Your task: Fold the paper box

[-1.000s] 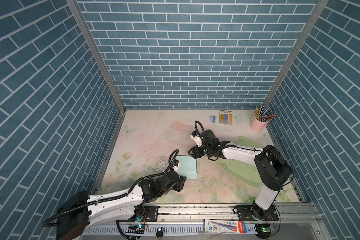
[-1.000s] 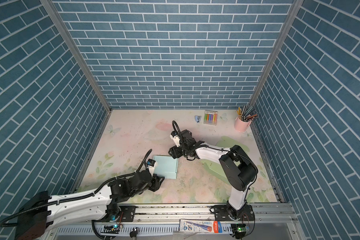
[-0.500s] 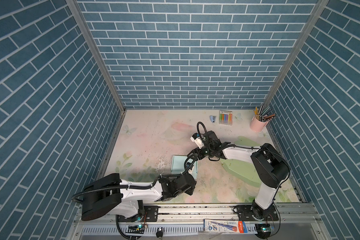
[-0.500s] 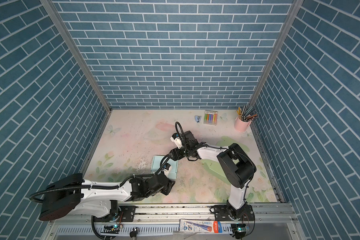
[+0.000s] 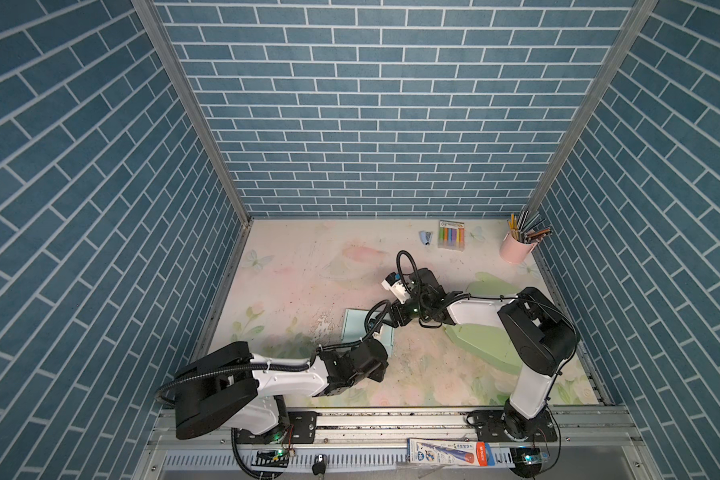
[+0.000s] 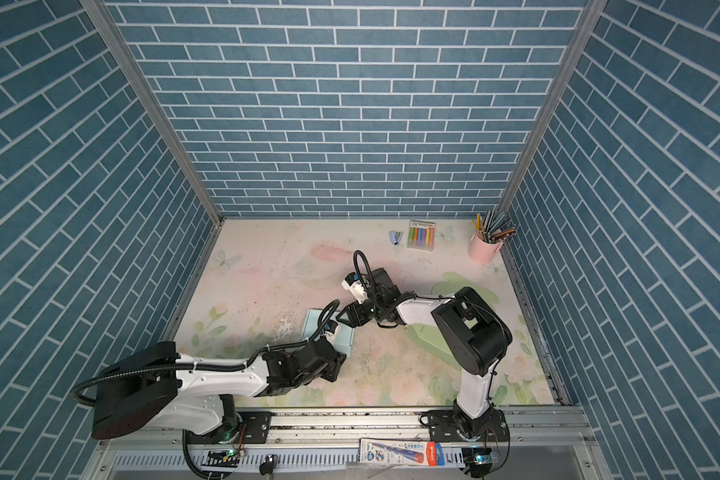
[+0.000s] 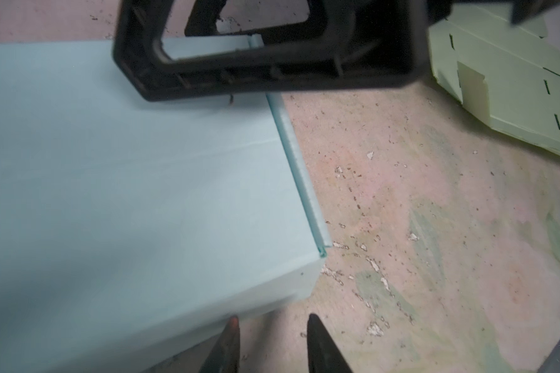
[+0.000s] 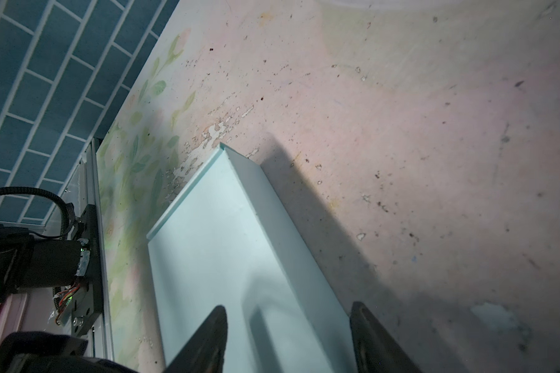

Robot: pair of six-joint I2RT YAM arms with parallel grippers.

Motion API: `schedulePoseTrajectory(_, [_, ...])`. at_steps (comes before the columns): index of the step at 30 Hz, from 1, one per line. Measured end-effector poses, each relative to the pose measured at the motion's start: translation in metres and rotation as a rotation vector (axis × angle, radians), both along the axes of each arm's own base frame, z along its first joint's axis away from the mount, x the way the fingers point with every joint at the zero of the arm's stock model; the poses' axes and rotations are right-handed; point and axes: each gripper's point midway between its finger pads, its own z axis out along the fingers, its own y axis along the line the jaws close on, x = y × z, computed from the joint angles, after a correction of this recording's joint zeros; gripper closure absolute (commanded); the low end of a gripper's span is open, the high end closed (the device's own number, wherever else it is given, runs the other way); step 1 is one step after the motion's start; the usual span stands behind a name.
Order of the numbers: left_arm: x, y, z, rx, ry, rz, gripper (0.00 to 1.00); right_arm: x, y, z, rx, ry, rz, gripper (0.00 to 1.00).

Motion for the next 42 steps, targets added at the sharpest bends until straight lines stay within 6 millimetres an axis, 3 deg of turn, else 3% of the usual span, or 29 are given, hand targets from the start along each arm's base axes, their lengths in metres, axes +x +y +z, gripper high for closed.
schedulePoseTrajectory(9, [0.001, 0.013, -0.01, 0.047, -0.005, 0.007, 0.65, -0.018, 0.003, -0.01, 0.023, -0.011, 0.03, 0.42])
schedulePoseTrajectory(26, [0.007, 0.023, -0.011, 0.068, -0.024, 0.009, 0.66, -0.023, 0.01, -0.007, 0.063, -0.047, 0.018, 0.43])
schedulePoseTrajectory(38, [-0.004, 0.042, -0.009, 0.004, -0.003, 0.006, 0.53, -0.039, -0.008, -0.011, 0.002, 0.045, 0.005, 0.28])
schedulePoseTrajectory(42, [-0.012, 0.049, -0.008, -0.018, 0.03, -0.008, 0.53, -0.038, -0.003, -0.004, -0.006, 0.076, 0.018, 0.27])
